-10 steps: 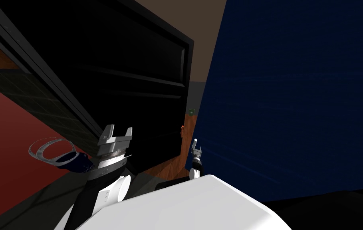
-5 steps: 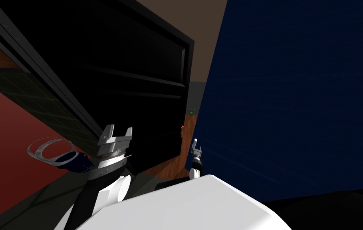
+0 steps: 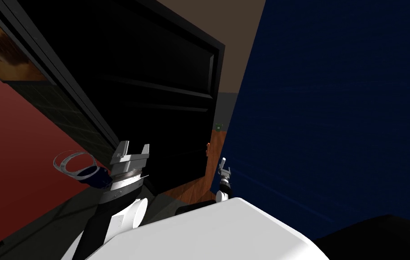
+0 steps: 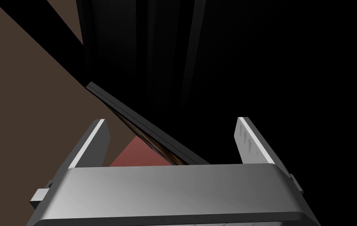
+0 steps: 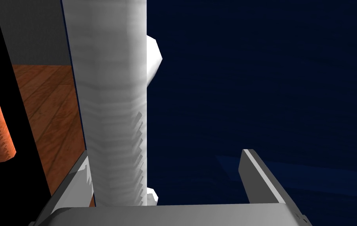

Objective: Push the door open

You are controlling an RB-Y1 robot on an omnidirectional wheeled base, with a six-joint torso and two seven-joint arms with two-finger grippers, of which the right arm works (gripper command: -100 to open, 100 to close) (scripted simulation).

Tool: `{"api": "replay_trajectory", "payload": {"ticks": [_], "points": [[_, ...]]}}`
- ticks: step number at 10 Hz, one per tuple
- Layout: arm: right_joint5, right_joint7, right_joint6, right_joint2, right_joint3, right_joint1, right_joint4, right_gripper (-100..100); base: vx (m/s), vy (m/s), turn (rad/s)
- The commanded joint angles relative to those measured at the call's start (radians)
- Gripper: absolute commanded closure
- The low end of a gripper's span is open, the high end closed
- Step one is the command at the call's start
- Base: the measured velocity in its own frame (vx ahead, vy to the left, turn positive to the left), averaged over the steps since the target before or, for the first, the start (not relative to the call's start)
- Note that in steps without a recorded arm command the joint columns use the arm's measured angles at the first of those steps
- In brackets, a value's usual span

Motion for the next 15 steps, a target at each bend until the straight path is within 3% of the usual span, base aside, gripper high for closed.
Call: {"api": "replay_trajectory", "payload": {"ticks": [1,4,5,10,11,14,15], "points": [[-0.011,0.0,-0.02,-0.02,-0.031,-0.003,0.042,100,0.01,-0.02,-0.002],[-0.011,0.0,-0.02,-0.02,-0.031,-0.003,0.042,100,-0.008,0.005,0.001],[-0.023,0.002,-0.024,-0.023,-0.057,0.003,0.044,100,0.012,-0.02,0.153],[-0.023,0.002,-0.024,-0.023,-0.058,0.003,0.044,100,0.019,-0.008,0.012],[-0.036,0.004,-0.028,-0.026,-0.083,0.008,0.046,100,0.006,-0.005,0.162],[-0.036,0.004,-0.028,-0.026,-0.086,-0.004,0.046,100,0.005,-0.007,0.028],[-0.036,0.004,-0.028,-0.026,-0.086,0.004,0.046,100,0.014,0.001,-0.031]]}}
